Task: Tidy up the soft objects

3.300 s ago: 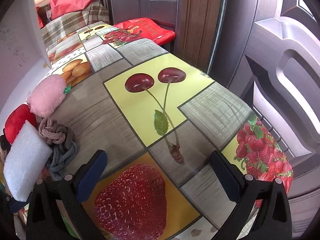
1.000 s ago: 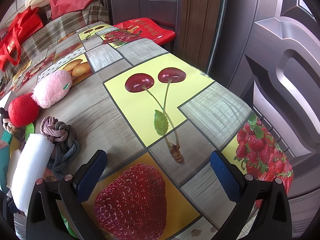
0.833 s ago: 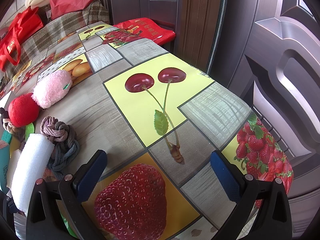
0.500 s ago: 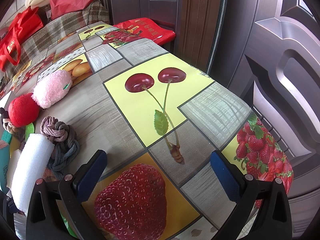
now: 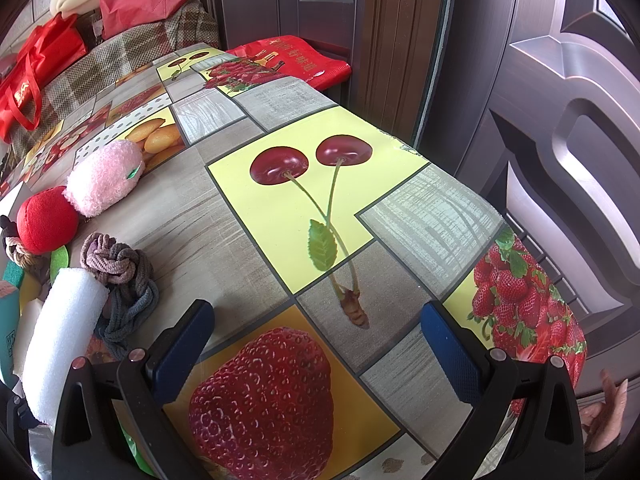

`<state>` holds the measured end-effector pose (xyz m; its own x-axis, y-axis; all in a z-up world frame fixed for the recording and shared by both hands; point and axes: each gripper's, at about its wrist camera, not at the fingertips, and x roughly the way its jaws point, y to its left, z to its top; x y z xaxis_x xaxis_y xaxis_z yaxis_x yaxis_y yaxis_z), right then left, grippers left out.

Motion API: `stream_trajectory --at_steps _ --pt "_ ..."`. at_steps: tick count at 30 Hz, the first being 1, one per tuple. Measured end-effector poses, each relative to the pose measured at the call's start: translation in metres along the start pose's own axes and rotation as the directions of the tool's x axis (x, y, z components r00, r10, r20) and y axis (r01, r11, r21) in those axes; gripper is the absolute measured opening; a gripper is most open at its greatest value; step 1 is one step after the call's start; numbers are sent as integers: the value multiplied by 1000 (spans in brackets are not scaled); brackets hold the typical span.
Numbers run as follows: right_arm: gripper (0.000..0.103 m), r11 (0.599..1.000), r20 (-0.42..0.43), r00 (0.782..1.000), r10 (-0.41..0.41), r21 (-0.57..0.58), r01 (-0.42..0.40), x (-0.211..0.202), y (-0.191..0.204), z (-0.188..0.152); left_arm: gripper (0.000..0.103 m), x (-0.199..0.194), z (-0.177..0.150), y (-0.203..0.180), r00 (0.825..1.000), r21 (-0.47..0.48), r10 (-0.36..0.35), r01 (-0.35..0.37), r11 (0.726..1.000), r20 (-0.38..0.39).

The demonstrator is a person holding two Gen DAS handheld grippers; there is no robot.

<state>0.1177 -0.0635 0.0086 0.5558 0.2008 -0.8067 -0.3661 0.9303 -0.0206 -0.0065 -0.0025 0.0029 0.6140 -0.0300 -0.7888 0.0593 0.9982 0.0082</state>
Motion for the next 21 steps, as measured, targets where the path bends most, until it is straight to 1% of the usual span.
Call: stream_trajectory --at_steps 1,3,5,6,7,9,10,12,13,14,16,18,19,21 --pt "103 1000 0 1000 0 0 0 0 0 0 102 -3 -1 -2 1000 2 3 -3 1000 14" --pt "103 1000 0 1000 0 0 0 0 0 0 102 -20 -3 -5 995 -2 28 -28 1000 92" --pt "103 1000 0 1000 0 0 0 0 0 0 102 -43 -6 -3 983 -42 3 5 999 185" --pt "103 1000 0 1000 0 0 0 0 0 0 102 -56 -9 1 974 -68 2 14 998 225" --pt "103 1000 0 1000 0 0 0 0 0 0 102 -69 -12 5 965 -92 21 4 996 263" --pt "103 1000 0 1000 0 0 0 0 0 0 102 -98 -20 15 939 -146 95 -48 988 332" --pt "103 1000 0 1000 0 0 0 0 0 0 102 -112 -26 23 922 -183 144 -82 980 360" --pt "103 1000 0 1000 0 0 0 0 0 0 102 -138 -38 41 887 -270 243 -142 952 393" --pt "103 1000 0 1000 0 0 0 0 0 0 102 -148 -45 52 873 -313 286 -164 935 395" --pt "103 1000 0 1000 0 0 0 0 0 0 102 -157 -52 64 863 -354 320 -180 918 390" --pt "103 1000 0 1000 0 0 0 0 0 0 102 -164 -65 82 859 -402 352 -194 895 371" --pt "103 1000 0 1000 0 0 0 0 0 0 102 -168 -78 93 859 -423 361 -194 885 362" --pt "103 1000 0 1000 0 0 0 0 0 1 102 -166 -82 95 866 -422 347 -180 888 360" --pt "103 1000 0 1000 0 0 0 1 -1 1 102 -160 -89 94 889 -407 295 -140 903 350"
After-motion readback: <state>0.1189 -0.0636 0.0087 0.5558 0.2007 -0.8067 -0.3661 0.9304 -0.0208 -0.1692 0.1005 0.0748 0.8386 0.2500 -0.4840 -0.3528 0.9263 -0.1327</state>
